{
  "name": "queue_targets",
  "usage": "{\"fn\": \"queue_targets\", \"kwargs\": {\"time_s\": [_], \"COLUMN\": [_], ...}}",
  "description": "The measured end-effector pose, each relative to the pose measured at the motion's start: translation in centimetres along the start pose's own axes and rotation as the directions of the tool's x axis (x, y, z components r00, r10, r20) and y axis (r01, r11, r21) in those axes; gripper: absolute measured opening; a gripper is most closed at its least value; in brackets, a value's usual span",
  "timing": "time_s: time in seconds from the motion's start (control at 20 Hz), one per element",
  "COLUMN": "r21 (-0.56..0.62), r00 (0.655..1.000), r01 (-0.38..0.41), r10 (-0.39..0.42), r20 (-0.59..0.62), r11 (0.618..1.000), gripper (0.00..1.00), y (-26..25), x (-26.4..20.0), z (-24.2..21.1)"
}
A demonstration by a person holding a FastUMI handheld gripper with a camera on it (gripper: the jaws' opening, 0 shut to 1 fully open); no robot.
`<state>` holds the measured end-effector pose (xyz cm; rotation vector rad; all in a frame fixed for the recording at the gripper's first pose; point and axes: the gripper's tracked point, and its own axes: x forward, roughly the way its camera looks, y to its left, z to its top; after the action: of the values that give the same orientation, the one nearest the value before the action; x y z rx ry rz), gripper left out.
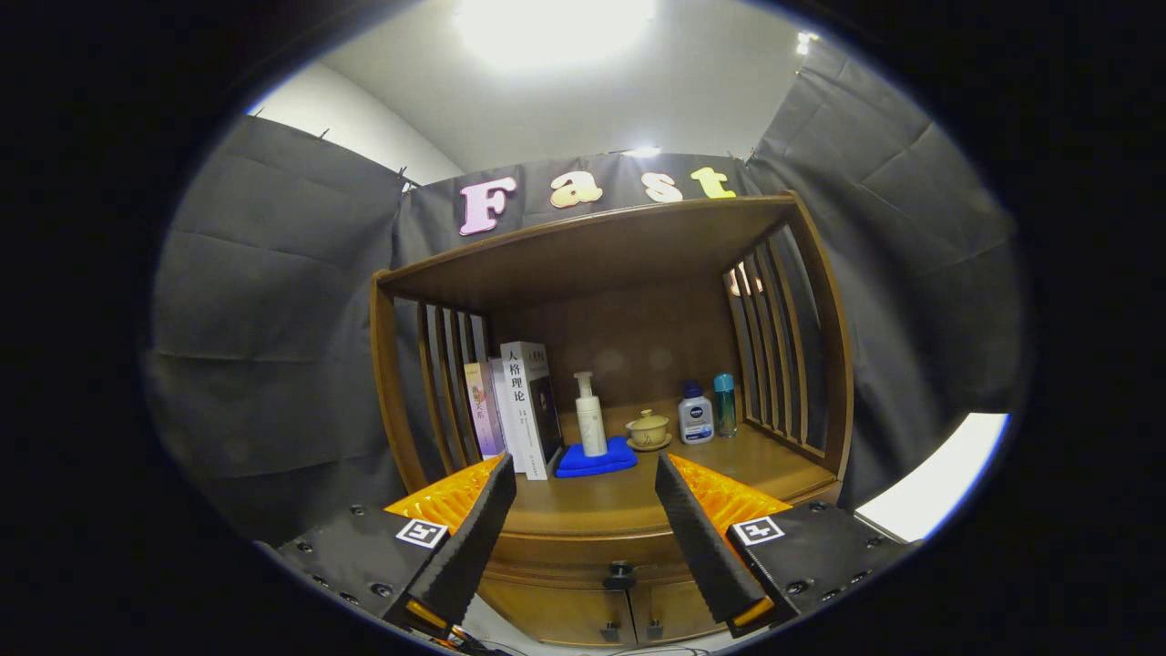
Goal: Pull open the drawer, take out the items inside it, and place them on the countertop above the cabinet.
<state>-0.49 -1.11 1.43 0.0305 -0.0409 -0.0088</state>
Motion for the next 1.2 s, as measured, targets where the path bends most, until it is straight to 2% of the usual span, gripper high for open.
{"fn": "queue_targets", "kwargs": {"time_s": [0.55, 1.2], "r21": [-0.036, -0.088], "r00": [1.0, 0.996], "r01": [0.016, -0.007], "r10": [-0.017, -0.001], "r20": [-0.008, -0.094], "r11": [0.999, 0.996], "gripper": [0.98, 0.98], "y": [-0.6, -1.3], "x": [0.6, 6.3], "z": [-0.9, -9.0]}}
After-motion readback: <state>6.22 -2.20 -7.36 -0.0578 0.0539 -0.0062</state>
